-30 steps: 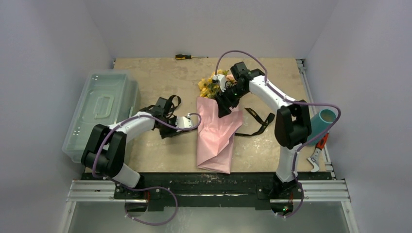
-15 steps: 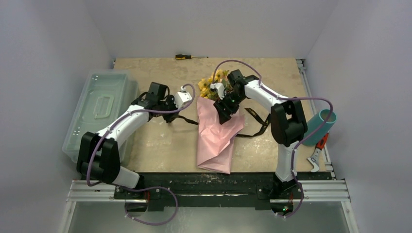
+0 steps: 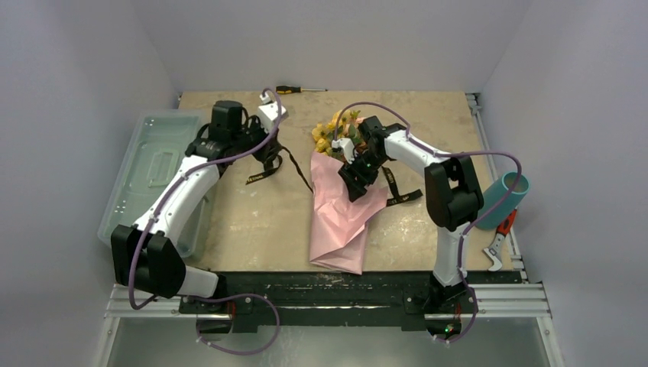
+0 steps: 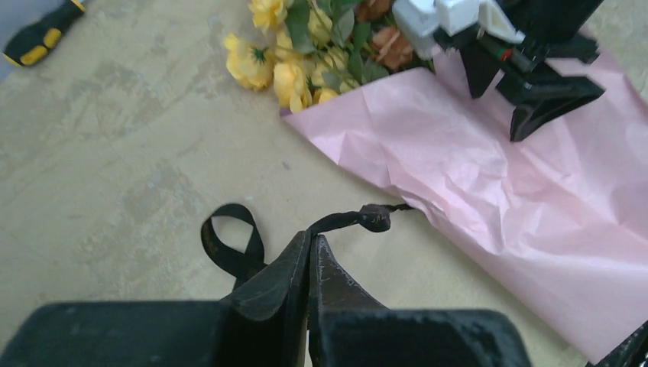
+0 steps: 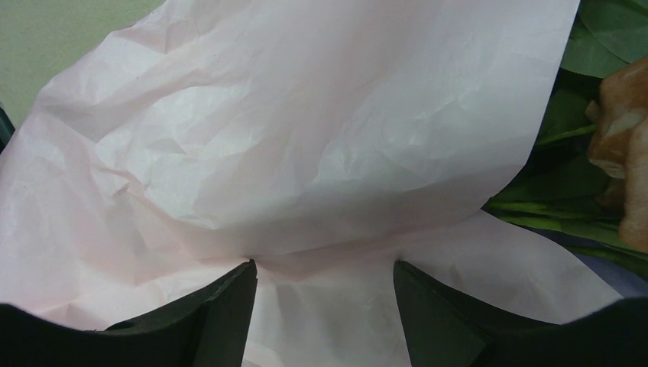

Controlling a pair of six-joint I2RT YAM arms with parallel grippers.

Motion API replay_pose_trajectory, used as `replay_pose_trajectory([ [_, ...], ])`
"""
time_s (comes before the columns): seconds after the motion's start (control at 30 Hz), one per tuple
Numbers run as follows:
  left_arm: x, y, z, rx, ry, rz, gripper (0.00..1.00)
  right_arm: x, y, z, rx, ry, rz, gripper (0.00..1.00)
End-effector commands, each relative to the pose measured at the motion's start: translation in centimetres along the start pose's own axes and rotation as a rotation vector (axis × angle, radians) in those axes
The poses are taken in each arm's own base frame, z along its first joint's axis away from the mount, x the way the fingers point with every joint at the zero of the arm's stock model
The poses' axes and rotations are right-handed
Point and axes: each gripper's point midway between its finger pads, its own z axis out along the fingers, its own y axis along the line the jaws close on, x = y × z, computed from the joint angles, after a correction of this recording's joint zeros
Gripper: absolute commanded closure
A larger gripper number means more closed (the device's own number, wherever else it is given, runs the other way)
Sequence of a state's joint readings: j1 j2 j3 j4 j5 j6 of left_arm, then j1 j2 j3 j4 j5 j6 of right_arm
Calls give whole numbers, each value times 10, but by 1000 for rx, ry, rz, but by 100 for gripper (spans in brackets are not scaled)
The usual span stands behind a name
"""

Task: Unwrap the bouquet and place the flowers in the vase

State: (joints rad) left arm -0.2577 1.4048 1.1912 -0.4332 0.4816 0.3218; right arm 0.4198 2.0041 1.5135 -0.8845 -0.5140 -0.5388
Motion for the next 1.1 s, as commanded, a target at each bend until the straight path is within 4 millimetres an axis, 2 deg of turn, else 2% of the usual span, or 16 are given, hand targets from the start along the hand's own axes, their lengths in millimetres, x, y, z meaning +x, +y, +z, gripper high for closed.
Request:
replay_pose_trajectory([
  [0.0, -76, 5, -32, -3, -208, -16, 100, -11, -3, -9, 43, -35, -59, 30],
  [0.3, -149, 12, -65, 8, -389, -33, 100, -14, -3, -12, 47, -43, -61, 30],
  [0.47, -193, 16, -85, -9, -503, -16, 100, -19, 3, -22, 38, -54, -78, 30],
  [0.6, -230, 21, -104, -27, -599, 2, 100, -32, 12, -35, 17, -90, -93, 30],
  [0.8, -272, 22, -129, -33, -699, 51, 100, -62, 28, -70, 16, -187, -135, 30],
  [1.07, -293, 13, -144, 4, -762, 74, 100, -117, 64, -139, 20, -407, -259, 28],
])
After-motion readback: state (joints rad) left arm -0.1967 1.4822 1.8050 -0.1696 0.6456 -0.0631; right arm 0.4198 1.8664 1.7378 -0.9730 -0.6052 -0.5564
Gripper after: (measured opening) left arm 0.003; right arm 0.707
